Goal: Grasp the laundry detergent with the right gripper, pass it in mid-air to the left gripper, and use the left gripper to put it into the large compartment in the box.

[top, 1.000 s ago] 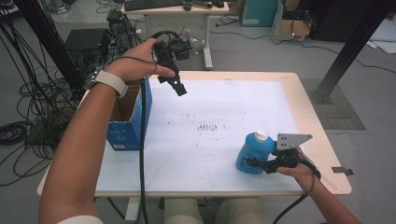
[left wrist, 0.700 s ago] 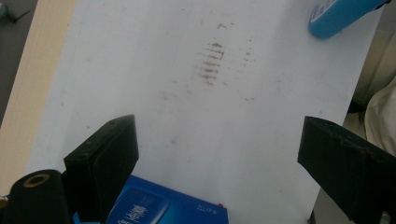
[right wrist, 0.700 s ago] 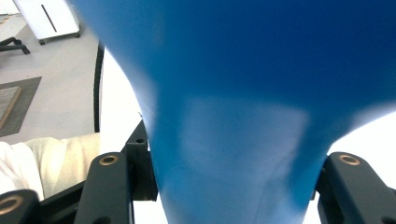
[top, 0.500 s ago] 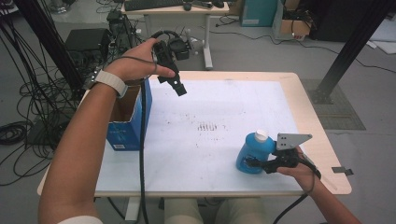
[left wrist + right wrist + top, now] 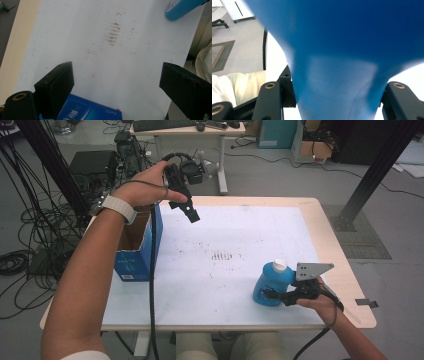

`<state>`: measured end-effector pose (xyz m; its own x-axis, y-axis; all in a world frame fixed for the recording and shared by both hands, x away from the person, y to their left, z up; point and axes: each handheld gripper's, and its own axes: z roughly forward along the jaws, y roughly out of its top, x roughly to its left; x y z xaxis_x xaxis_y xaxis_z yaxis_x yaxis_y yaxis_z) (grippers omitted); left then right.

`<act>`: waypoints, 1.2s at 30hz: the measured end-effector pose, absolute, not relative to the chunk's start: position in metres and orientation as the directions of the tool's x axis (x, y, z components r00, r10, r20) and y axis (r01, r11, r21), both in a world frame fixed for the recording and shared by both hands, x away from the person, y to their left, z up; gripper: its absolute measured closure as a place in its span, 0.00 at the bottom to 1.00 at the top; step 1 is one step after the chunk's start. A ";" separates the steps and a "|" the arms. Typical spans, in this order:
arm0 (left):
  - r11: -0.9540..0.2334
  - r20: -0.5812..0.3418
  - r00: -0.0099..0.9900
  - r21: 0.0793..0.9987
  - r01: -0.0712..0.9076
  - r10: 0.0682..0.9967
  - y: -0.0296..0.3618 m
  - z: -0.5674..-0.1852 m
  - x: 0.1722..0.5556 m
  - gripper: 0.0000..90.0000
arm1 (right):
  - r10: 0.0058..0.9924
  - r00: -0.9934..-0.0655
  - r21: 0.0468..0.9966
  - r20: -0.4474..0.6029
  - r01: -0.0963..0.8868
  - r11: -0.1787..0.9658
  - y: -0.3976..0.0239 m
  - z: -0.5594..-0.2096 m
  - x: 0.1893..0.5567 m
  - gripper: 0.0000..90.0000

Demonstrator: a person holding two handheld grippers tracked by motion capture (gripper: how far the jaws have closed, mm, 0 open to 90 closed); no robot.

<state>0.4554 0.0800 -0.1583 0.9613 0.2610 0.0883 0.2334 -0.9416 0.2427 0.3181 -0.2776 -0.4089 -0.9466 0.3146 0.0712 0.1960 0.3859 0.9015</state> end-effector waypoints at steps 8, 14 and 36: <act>-0.942 0.087 0.961 0.241 0.235 0.262 0.079 -0.158 0.455 0.14 | 0.313 -0.947 0.901 0.072 0.196 0.387 -0.278 -0.409 0.318 0.47; -0.942 0.086 0.961 0.241 0.235 0.261 0.078 -0.159 0.455 0.14 | 0.314 -0.947 0.902 0.074 0.198 0.385 -0.278 -0.409 0.318 0.47; -0.941 0.084 0.961 0.242 0.235 0.262 0.077 -0.159 0.456 0.14 | 0.314 -0.946 0.900 0.078 0.202 0.386 -0.278 -0.409 0.318 0.46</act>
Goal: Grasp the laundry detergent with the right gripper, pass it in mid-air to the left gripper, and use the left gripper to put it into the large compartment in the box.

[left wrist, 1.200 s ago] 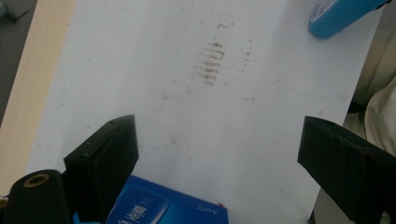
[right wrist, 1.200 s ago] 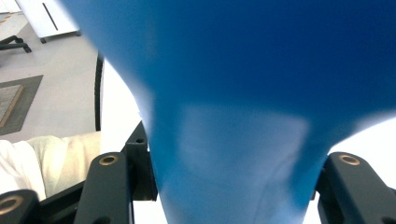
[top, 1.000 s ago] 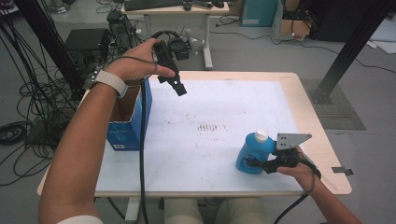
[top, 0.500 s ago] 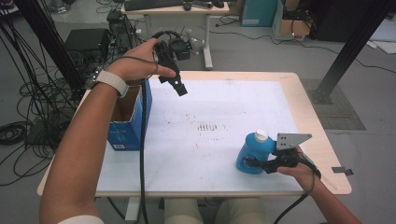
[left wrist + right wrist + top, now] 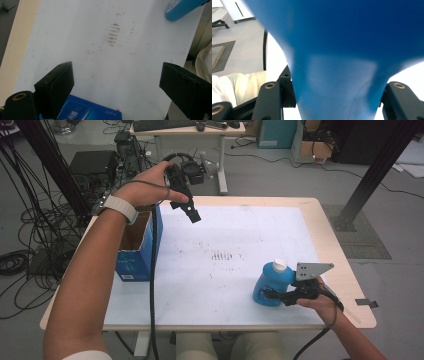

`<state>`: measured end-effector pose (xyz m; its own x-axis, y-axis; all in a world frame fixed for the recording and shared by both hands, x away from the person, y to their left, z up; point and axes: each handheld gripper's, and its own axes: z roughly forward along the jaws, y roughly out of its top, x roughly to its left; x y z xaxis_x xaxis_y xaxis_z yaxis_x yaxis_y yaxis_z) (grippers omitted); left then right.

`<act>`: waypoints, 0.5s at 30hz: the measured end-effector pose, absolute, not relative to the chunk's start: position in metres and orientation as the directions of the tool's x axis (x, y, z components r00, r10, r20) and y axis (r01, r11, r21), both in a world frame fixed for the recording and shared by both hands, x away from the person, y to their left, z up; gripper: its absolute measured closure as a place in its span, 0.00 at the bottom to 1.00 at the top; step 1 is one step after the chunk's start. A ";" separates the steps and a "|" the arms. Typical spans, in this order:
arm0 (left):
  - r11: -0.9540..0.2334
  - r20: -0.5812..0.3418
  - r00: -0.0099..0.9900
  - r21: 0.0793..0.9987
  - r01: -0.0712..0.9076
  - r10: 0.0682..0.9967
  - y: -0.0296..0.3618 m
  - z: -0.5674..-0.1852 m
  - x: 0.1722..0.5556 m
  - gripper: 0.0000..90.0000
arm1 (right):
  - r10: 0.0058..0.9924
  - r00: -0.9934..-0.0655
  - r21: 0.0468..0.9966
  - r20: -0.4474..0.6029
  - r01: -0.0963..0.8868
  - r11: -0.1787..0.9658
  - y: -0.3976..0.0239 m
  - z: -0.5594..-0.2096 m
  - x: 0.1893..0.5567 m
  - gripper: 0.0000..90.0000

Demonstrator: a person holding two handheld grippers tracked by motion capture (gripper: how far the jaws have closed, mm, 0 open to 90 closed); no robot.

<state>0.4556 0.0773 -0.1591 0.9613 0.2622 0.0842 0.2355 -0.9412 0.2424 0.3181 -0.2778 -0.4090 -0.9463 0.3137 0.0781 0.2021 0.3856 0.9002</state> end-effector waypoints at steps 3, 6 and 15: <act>-0.942 0.085 0.961 0.241 0.236 0.262 0.077 -0.159 0.456 0.14 | 0.313 -0.947 0.901 0.079 0.202 0.385 -0.278 -0.409 0.318 0.46; -0.942 0.087 0.962 0.243 0.233 0.261 0.077 -0.159 0.456 0.14 | 0.313 -0.946 0.901 0.079 0.202 0.384 -0.278 -0.409 0.318 0.46; -0.941 0.085 0.961 0.243 0.236 0.263 0.077 -0.159 0.456 0.14 | 0.313 -0.946 0.901 0.081 0.204 0.383 -0.278 -0.409 0.318 0.46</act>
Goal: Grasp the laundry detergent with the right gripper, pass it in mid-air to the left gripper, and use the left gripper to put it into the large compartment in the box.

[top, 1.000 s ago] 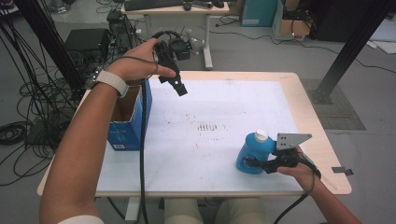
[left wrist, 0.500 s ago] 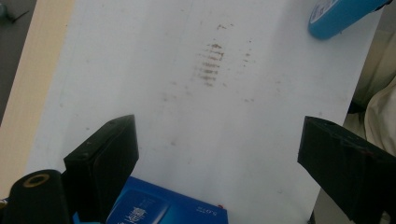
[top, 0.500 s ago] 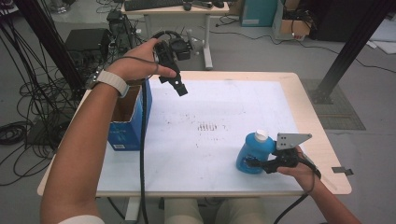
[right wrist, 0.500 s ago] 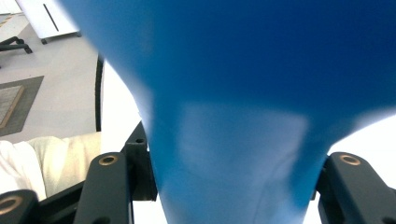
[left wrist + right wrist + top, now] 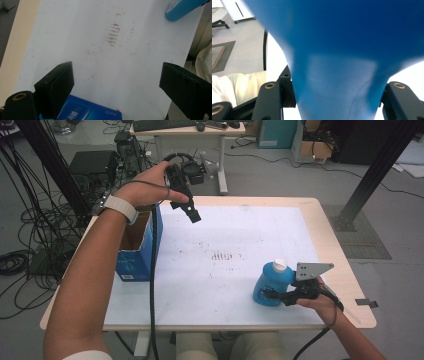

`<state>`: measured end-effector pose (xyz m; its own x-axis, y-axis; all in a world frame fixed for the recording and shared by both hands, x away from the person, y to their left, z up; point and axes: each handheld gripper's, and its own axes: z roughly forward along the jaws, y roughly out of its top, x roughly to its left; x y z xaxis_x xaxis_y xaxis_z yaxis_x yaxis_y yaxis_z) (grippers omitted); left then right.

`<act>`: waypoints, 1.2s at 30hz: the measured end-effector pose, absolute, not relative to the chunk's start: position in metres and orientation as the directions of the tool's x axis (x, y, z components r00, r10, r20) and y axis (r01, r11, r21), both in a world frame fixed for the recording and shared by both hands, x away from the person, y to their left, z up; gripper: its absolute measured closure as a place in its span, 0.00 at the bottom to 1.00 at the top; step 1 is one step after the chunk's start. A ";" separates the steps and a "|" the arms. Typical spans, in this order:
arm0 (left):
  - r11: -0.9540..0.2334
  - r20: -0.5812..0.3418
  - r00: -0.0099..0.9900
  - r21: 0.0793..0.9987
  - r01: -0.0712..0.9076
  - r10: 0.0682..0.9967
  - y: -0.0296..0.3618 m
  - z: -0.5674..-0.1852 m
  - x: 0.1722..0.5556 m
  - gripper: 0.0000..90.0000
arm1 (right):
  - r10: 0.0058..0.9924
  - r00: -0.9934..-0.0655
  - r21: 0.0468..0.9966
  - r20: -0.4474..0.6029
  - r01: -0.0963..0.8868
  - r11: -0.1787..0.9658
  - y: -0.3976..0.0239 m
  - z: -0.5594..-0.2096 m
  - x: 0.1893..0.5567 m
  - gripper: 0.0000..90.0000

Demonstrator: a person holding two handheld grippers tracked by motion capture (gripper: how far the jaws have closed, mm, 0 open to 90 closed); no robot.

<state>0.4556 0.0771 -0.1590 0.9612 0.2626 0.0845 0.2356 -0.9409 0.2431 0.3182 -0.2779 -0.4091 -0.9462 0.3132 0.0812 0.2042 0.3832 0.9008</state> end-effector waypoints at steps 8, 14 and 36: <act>-0.942 0.085 0.963 0.242 0.231 0.257 0.077 -0.159 0.456 0.14 | 0.313 -0.946 0.902 0.081 0.203 0.382 -0.278 -0.409 0.318 0.46; -0.942 0.087 0.962 0.243 0.233 0.260 0.077 -0.159 0.456 0.14 | 0.315 -0.946 0.902 0.082 0.205 0.379 -0.278 -0.410 0.318 0.46; -0.941 0.086 0.961 0.244 0.235 0.262 0.077 -0.159 0.456 0.14 | 0.312 -0.946 0.902 0.084 0.206 0.381 -0.278 -0.410 0.319 0.46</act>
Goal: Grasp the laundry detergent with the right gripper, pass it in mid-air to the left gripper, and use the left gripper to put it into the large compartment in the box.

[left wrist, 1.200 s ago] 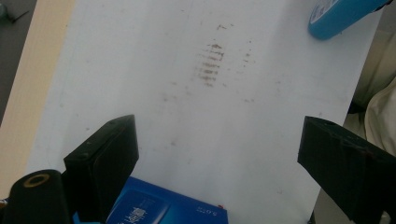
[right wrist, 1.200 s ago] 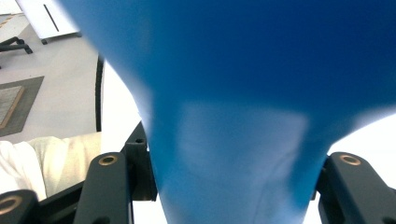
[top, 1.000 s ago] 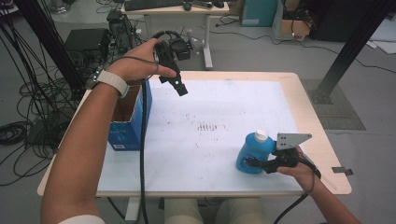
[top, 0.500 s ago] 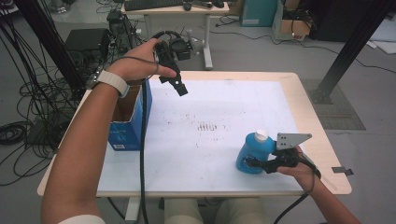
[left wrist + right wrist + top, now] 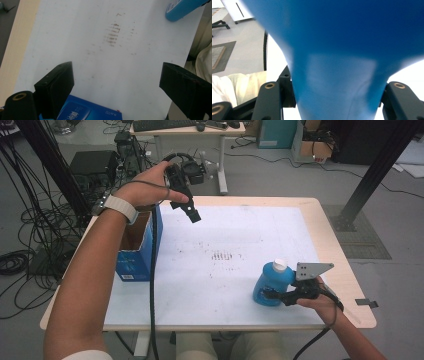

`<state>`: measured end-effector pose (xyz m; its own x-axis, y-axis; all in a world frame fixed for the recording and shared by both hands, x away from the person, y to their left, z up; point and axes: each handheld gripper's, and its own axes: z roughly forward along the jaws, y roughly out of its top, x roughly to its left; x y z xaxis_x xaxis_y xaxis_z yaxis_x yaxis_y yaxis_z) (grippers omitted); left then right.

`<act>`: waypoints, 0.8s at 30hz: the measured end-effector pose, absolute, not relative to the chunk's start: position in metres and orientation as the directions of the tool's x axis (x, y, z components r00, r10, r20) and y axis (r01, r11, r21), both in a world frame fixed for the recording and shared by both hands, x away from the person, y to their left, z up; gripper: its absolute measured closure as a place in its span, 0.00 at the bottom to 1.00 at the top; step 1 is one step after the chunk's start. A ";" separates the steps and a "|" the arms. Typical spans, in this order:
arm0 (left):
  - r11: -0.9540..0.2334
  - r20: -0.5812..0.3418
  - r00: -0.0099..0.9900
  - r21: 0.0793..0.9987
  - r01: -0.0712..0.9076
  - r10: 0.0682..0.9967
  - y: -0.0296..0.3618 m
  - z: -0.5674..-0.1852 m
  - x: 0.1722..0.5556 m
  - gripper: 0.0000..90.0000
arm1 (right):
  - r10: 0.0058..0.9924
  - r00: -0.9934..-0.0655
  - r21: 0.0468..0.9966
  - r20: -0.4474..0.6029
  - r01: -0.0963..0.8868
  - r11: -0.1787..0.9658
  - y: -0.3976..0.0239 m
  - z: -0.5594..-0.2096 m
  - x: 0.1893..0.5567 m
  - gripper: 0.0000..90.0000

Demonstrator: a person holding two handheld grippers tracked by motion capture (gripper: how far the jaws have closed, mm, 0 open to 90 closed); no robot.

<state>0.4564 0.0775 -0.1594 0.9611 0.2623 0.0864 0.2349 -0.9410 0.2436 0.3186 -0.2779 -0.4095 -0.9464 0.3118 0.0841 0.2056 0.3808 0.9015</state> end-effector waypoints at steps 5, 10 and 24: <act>-0.942 0.088 0.962 0.243 0.232 0.260 0.077 -0.159 0.456 0.14 | 0.311 -0.946 0.901 0.085 0.206 0.381 -0.278 -0.409 0.319 0.46; -0.942 0.088 0.962 0.242 0.232 0.259 0.077 -0.159 0.456 0.14 | 0.312 -0.946 0.901 0.086 0.207 0.381 -0.278 -0.409 0.319 0.46; -0.943 0.085 0.962 0.241 0.231 0.258 0.074 -0.153 0.446 0.14 | 0.311 -0.948 0.898 0.071 0.196 0.394 -0.277 -0.408 0.319 0.47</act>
